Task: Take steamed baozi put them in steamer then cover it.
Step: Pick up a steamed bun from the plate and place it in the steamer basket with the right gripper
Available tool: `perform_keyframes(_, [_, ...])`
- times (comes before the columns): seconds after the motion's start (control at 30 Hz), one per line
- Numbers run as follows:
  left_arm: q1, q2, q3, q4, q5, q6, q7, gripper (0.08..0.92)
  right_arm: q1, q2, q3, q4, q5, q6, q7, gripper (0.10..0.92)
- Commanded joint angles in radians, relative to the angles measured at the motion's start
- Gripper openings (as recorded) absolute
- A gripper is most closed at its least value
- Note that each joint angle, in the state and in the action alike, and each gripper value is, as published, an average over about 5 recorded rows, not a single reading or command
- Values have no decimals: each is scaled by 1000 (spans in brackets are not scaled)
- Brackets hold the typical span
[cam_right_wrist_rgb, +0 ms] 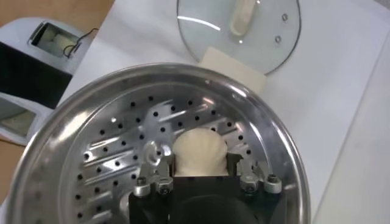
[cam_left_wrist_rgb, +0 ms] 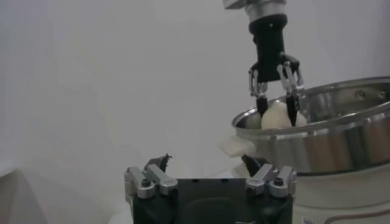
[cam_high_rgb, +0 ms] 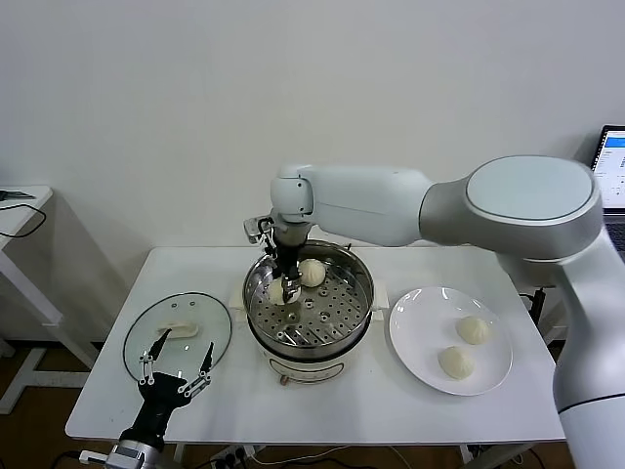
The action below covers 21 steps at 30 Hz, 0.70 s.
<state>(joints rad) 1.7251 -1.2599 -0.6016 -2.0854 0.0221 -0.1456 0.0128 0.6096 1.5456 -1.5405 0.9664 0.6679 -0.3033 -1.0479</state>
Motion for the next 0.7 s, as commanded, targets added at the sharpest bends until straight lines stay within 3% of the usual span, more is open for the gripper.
perform_keyframes(0.03, [1,0,-1,0,0,0,-1,823,-47,36,-7,-36,9,-5,33,569])
perform_keyframes(0.2, [1,1,-3,1,0,-1,1,823,-58,38,1,-39,7,1,40,594])
perform_keyframes(0.47, [0,1,0,0,2,-3,3,823,-38,-6,17,12,-3,9,39,788])
perform_keyframes(0.7, [1,0,5,-4,3,0,2,823,89,-221,65,221,-25,5,17,822])
